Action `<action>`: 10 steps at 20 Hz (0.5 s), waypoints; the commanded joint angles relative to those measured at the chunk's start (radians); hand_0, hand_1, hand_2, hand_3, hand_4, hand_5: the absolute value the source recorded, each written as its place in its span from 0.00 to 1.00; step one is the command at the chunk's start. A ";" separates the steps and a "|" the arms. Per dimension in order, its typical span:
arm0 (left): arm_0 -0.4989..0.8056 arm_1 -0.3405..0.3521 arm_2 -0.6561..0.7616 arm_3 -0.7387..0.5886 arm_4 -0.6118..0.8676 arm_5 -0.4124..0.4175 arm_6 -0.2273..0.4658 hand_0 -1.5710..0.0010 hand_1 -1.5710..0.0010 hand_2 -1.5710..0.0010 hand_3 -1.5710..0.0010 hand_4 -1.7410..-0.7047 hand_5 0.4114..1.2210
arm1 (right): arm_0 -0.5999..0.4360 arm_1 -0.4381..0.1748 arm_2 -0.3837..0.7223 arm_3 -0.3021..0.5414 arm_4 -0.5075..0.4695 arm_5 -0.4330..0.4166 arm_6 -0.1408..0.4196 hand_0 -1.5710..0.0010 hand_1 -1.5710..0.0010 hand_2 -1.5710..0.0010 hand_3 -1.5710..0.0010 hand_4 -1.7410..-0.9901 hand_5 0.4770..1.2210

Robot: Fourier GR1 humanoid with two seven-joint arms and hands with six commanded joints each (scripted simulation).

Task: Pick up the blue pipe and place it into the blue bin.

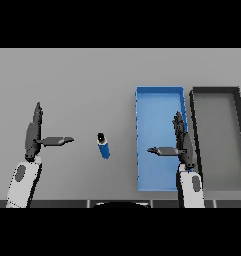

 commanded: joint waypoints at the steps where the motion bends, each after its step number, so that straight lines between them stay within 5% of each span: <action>1: 0.001 0.001 0.001 -0.001 0.001 0.000 -0.005 1.00 1.00 1.00 1.00 0.71 0.22 | 0.001 0.001 0.001 -0.001 0.000 -0.001 -0.001 1.00 1.00 1.00 1.00 0.69 0.17; 6: 0.017 0.012 0.007 -0.015 0.010 -0.009 -0.015 1.00 1.00 1.00 1.00 0.71 0.22 | 0.016 0.011 0.013 -0.009 0.006 -0.003 -0.005 1.00 1.00 1.00 1.00 0.69 0.17; 8: 0.058 0.117 -0.037 -0.016 -0.005 -0.177 -0.106 1.00 1.00 1.00 1.00 0.70 0.22 | 0.076 -0.075 0.067 -0.075 0.086 0.046 -0.094 1.00 1.00 1.00 1.00 0.68 0.17; 10: 0.083 0.168 -0.048 -0.024 -0.013 -0.240 -0.145 1.00 1.00 1.00 1.00 0.71 0.22 | 0.098 -0.102 0.087 -0.115 0.118 0.052 -0.087 1.00 1.00 1.00 1.00 0.68 0.16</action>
